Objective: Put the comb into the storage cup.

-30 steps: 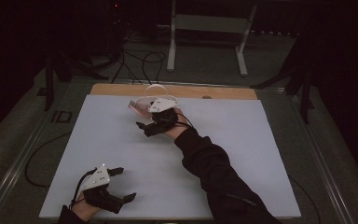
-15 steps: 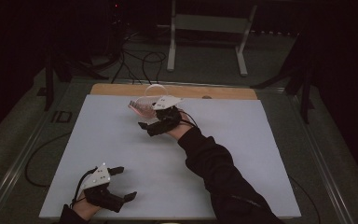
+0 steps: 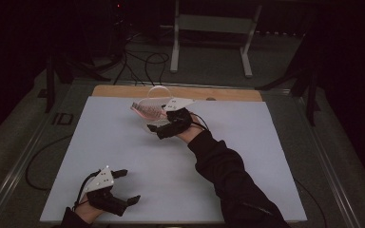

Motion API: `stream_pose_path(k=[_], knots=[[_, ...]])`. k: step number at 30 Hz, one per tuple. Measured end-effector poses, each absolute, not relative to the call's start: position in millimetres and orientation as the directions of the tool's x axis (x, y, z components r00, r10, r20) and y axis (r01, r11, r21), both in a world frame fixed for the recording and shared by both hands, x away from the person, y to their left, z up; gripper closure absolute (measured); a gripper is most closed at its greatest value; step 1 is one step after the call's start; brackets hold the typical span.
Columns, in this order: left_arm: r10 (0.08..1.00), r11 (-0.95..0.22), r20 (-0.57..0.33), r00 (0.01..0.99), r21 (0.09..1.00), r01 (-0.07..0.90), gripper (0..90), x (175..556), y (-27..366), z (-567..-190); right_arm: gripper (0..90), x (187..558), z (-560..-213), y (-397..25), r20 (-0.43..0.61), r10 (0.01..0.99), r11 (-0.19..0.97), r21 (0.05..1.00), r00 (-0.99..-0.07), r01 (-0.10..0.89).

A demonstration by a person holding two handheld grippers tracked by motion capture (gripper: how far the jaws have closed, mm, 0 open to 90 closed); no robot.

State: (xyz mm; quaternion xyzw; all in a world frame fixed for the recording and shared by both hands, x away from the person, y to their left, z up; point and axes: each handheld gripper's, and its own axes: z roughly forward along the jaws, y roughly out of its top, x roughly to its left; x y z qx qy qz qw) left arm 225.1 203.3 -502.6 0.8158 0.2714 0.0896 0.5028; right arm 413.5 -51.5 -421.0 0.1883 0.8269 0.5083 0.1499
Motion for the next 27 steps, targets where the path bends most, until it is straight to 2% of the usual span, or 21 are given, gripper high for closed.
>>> stream_pose_path(k=[13,27], knots=[[0.546,-0.346,-0.12,0.829,0.869,0.354,0.2,223,205,-502,9.6,406,-415,-71,-0.062,0.466,0.416,0.896,-0.882,0.157],[0.549,-0.343,-0.117,0.827,0.871,0.351,0.1,222,205,-501,9.6,391,-423,-106,-0.049,0.502,0.409,0.893,-0.863,0.187]])
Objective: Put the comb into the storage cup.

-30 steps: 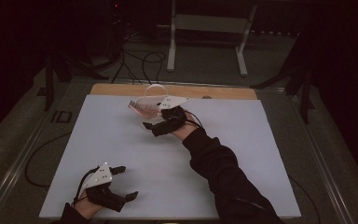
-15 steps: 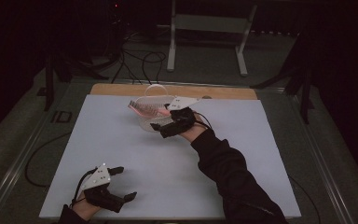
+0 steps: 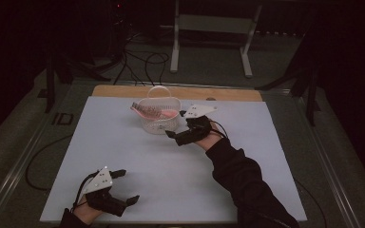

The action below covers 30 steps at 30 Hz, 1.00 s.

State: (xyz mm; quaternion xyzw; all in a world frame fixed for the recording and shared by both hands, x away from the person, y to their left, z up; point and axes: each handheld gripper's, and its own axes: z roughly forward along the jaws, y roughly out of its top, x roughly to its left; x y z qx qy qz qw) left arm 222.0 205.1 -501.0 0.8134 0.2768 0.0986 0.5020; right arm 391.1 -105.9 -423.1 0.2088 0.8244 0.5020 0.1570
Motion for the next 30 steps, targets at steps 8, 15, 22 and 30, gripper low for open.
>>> stream_pose_path(k=[8,15,22,30], knots=[[0.549,-0.346,-0.113,0.828,0.871,0.349,0.1,222,205,-500,9.6,380,-437,-125,-0.036,0.51,0.408,0.89,-0.859,0.205],[0.55,-0.35,-0.108,0.828,0.871,0.346,0.2,222,206,-500,9.6,373,-450,-141,-0.014,0.517,0.406,0.884,-0.856,0.231],[0.552,-0.345,-0.111,0.826,0.872,0.348,0.2,222,206,-500,9.5,362,-464,-156,0.01,0.51,0.404,0.88,-0.86,0.249],[0.554,-0.346,-0.108,0.825,0.872,0.347,0.1,222,207,-500,9.5,348,-481,-170,0.048,0.513,0.405,0.867,-0.857,0.291]])
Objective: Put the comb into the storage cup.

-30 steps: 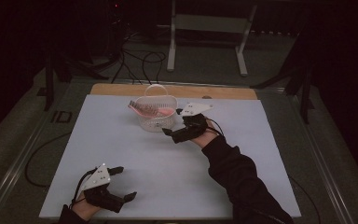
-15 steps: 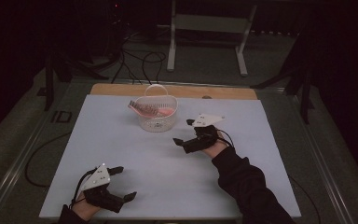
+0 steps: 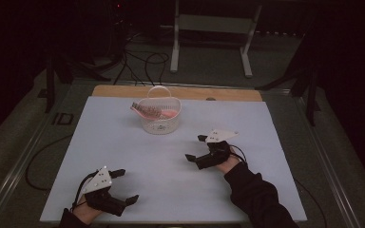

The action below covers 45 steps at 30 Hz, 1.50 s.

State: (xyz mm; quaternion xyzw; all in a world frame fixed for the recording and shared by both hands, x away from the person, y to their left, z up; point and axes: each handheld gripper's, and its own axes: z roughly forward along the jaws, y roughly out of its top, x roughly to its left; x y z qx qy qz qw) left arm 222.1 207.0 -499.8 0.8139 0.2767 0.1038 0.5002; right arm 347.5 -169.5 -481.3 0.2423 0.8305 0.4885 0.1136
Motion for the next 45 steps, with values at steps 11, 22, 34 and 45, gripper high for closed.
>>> stream_pose_path(k=[11,22,34,45], knots=[[0.56,-0.334,-0.115,0.82,0.875,0.351,0.2,223,210,-500,9.5,320,-496,-192,0.039,0.527,0.408,0.864,-0.849,0.293],[0.56,-0.335,-0.116,0.82,0.874,0.353,0.1,223,211,-500,9.5,299,-496,-226,0.054,0.567,0.375,0.871,-0.822,0.316],[0.562,-0.336,-0.115,0.819,0.873,0.353,0.2,223,211,-500,9.5,274,-498,-270,0.059,0.629,0.336,0.879,-0.775,0.339],[0.561,-0.341,-0.112,0.82,0.871,0.352,0.2,223,210,-501,9.5,265,-507,-280,0.051,0.654,0.353,0.862,-0.755,0.364]])
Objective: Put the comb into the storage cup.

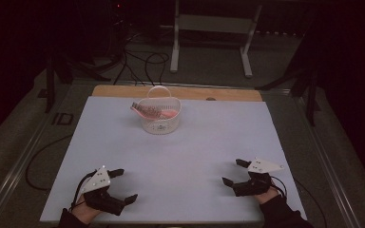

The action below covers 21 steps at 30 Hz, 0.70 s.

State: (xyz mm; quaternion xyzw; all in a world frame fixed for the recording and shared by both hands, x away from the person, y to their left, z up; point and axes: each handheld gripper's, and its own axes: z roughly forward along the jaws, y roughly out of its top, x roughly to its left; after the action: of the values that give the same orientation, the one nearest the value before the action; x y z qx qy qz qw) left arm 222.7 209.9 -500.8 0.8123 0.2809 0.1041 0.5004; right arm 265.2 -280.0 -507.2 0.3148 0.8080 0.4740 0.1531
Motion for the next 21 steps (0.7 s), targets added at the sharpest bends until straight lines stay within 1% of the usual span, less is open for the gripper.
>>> stream_pose_path(k=[11,21], knots=[[0.561,-0.344,-0.109,0.821,0.871,0.351,0.2,222,210,-501,9.5,269,-511,-269,0.035,0.65,0.374,0.855,-0.759,0.36],[0.57,-0.337,-0.107,0.815,0.874,0.35,0.2,221,211,-501,9.5,273,-511,-265,0.048,0.651,0.364,0.856,-0.758,0.367]])
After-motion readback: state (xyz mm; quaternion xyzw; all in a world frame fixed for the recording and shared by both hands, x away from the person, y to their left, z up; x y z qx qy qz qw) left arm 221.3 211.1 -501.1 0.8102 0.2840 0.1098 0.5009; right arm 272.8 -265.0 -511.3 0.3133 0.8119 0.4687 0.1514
